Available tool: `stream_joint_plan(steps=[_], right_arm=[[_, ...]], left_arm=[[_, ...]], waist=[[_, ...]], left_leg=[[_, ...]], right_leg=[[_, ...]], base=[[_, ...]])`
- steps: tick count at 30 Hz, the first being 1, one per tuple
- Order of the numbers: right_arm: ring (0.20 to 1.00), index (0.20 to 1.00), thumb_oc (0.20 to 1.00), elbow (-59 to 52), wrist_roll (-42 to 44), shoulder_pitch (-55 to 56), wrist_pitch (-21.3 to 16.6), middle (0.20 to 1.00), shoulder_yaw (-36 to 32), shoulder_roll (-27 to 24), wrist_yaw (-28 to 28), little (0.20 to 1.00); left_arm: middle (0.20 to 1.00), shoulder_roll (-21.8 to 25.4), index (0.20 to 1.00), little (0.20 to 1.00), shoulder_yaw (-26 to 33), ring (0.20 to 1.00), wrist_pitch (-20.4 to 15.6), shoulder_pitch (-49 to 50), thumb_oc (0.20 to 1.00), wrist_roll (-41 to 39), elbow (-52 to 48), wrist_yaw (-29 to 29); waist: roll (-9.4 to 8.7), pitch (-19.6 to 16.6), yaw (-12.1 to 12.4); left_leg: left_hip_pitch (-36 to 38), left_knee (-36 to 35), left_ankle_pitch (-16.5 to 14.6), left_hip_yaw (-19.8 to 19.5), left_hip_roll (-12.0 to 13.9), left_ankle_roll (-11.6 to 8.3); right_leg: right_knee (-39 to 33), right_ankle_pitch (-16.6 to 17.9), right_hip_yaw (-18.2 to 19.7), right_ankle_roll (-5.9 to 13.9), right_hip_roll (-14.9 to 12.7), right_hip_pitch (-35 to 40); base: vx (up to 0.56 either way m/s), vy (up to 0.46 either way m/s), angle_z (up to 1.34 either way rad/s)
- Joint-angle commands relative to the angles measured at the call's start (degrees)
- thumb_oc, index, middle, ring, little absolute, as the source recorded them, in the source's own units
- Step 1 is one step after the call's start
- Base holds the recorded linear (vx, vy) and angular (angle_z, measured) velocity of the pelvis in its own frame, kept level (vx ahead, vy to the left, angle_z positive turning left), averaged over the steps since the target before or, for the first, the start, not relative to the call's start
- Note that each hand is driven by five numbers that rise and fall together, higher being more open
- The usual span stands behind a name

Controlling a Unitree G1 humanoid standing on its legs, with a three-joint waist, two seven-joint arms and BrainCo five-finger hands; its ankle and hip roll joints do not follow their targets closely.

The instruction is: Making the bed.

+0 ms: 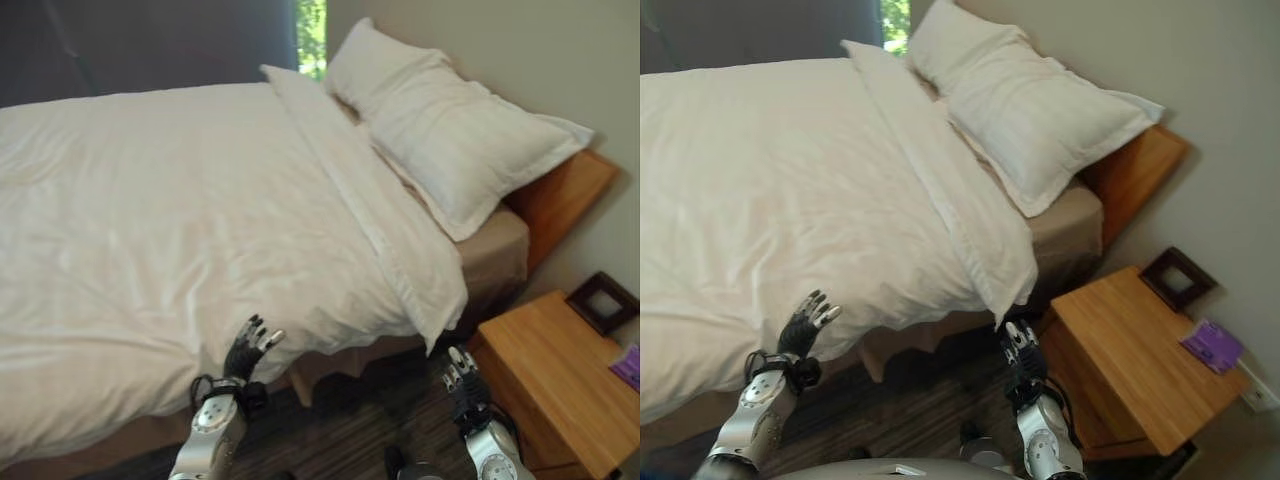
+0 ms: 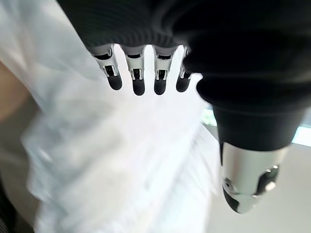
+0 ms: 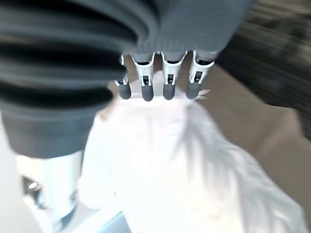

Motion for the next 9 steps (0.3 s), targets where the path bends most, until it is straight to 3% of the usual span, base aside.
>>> stream_joint_plan(steps=[1,9], right_arm=[[1.0,1.0,1.0,-9.03,-8.19,-3.5,-2.5,1.0,1.56,-2.63,1.12,1.0],[1.0,1.0,1.0,-13.29,-14.49,-5.19,-3.1,1.0,3.47,-5.84,0.43,1.0]], left_arm=[[1.0,0.58,1.0,1.0,1.18,1.0,-3.77,-2.67,1.0,1.71,-1.81,0.43],[1.0,0.38,1.0,1.0,2.27,1.0,-3.82,0.56,1.0,2.41,-1.6,1.36]], waist=[[1.68,1.24,-0.06],[2.31,1.46,0.82]], left_leg=[[2.3,0.99,-4.96,-3.33,-0.33,0.18],[1.92,0.77,-3.76,-4.3,0.61,-0.53]], right_leg=[[1.46,-3.22,-1.94,-1.5,0.53,1.75],[0.22,-3.51,-2.65,-2.31,1.4,2.38]], base=[[-0.04,-0.043,0.05],[-0.03,-0.03,0.05]])
